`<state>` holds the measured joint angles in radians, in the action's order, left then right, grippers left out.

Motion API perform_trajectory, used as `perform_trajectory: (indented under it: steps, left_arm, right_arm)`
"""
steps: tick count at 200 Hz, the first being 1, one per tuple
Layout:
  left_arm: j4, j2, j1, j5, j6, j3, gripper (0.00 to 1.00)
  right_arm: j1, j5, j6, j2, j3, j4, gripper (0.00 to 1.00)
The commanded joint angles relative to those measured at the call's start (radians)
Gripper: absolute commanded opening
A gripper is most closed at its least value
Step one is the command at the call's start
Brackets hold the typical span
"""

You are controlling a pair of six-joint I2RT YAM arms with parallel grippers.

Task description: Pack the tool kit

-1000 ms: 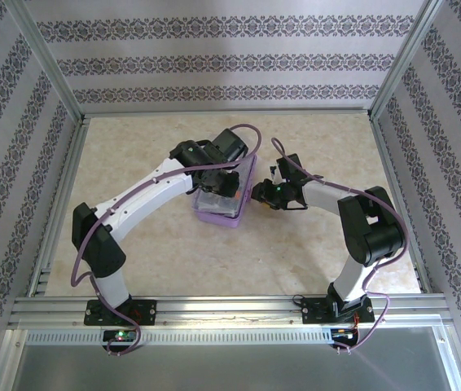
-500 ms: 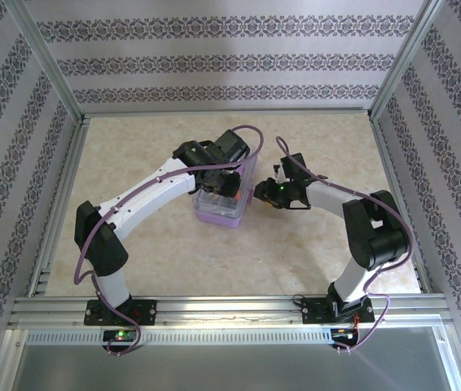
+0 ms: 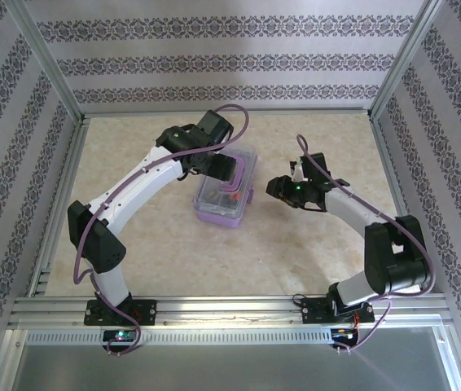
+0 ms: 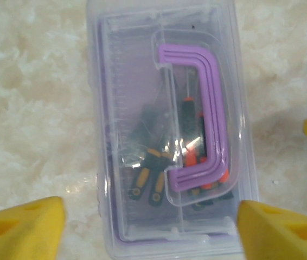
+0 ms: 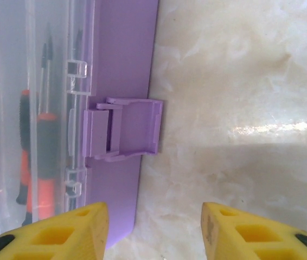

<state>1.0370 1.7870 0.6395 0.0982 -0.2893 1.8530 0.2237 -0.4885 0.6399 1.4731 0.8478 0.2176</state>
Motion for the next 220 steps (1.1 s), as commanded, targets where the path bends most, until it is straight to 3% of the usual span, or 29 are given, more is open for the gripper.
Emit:
perform_trajectory:
  steps: [1, 35, 72, 141, 194, 220]
  left_arm:
    - [-0.017, 0.022, -0.034, 0.013, 0.042, 0.001, 0.9]
    - [-0.06, 0.079, -0.055, -0.071, 0.053, -0.026, 1.0]
    - [-0.132, 0.091, -0.061, -0.103, 0.051, -0.086, 1.0]
    - [-0.204, 0.101, -0.109, -0.118, 0.027, -0.191, 0.94]
    - [-0.283, 0.11, -0.14, -0.329, 0.007, -0.235, 0.97]
    - [-0.295, 0.125, -0.162, -0.362, -0.012, -0.24, 0.96]
  right_arm:
    - [-0.012, -0.014, -0.045, -0.068, -0.024, 0.056, 0.53]
    - [-0.018, 0.0, -0.067, -0.157, -0.064, 0.097, 0.62]
    - [-0.023, -0.037, -0.084, -0.195, -0.094, 0.093, 0.7]
    - [-0.027, -0.091, -0.029, -0.193, -0.135, -0.02, 0.71]
    - [-0.03, -0.087, -0.032, -0.152, -0.107, -0.04, 0.73]
    - [-0.03, -0.116, -0.003, -0.107, -0.1, -0.093, 0.73]
